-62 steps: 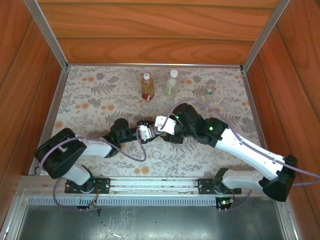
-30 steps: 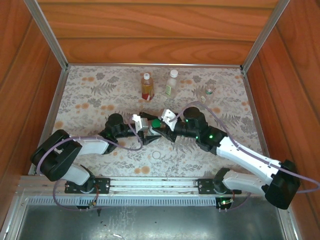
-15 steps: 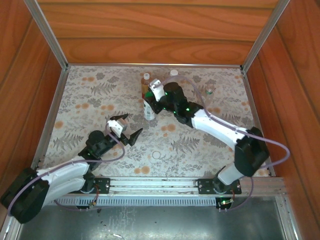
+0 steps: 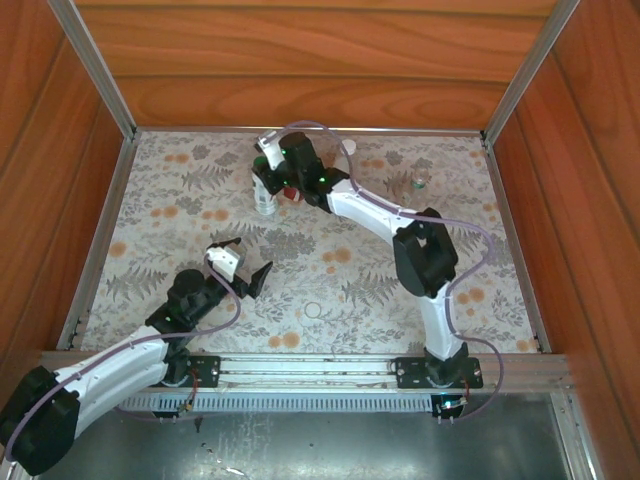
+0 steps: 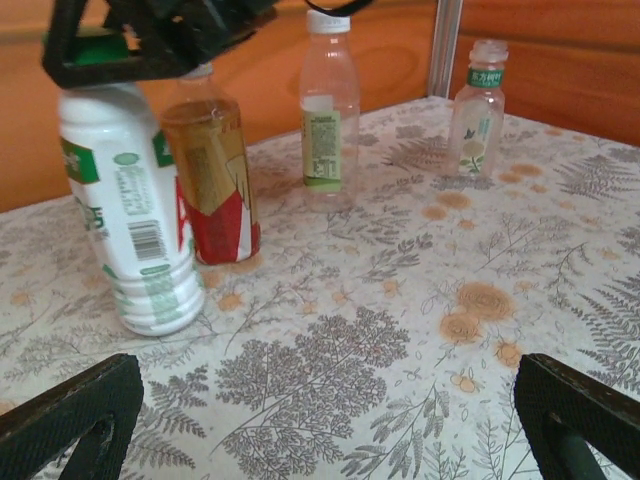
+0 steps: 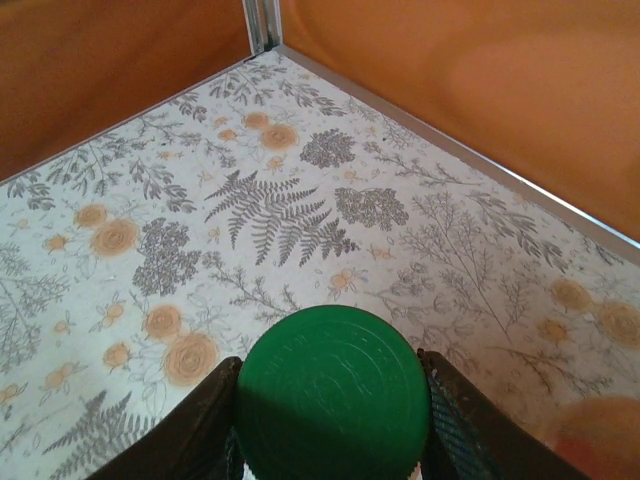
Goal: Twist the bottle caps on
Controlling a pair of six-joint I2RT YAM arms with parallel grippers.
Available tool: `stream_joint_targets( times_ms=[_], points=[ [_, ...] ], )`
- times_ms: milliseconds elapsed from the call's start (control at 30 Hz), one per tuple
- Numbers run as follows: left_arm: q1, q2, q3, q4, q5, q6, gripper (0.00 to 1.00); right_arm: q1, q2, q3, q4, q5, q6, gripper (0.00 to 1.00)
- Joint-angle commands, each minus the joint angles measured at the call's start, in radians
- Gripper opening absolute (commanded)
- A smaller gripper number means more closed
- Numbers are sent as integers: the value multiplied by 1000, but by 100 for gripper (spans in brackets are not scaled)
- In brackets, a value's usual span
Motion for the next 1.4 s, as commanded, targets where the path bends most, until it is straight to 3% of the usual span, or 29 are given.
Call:
stream_joint_targets(
  times_ms=[0, 133, 400, 500, 700, 833, 1067, 1200, 1367],
  points=[
    [10, 16, 12, -30, -12, 0, 100, 2, 41, 82, -52, 11, 7, 21],
    [11, 38, 17, -31, 4, 2, 100, 2, 74, 115, -80, 3, -6, 25],
    [11, 79, 35, -30, 40, -4, 100, 2, 32, 113, -84, -16, -9, 60],
    [11, 111, 49, -31, 58, 1, 100, 2, -20, 74, -53, -51, -12, 69],
    [11, 169, 92, -28, 108, 9, 100, 1, -189, -105, 63, -29, 4, 79],
    [11, 200, 120, -10, 137, 2, 100, -18, -313, -229, 66, 24, 4, 79],
    [10, 276, 160, 77, 183, -17, 100, -118, -569, -440, -63, 142, 39, 81],
    [-4, 363, 190, 155, 185, -41, 100, -223, -694, -565, -169, 224, 105, 83],
    [-55, 503, 249, 236, 190, -39, 100, -406, -799, -697, -211, 182, 120, 99]
  ],
)
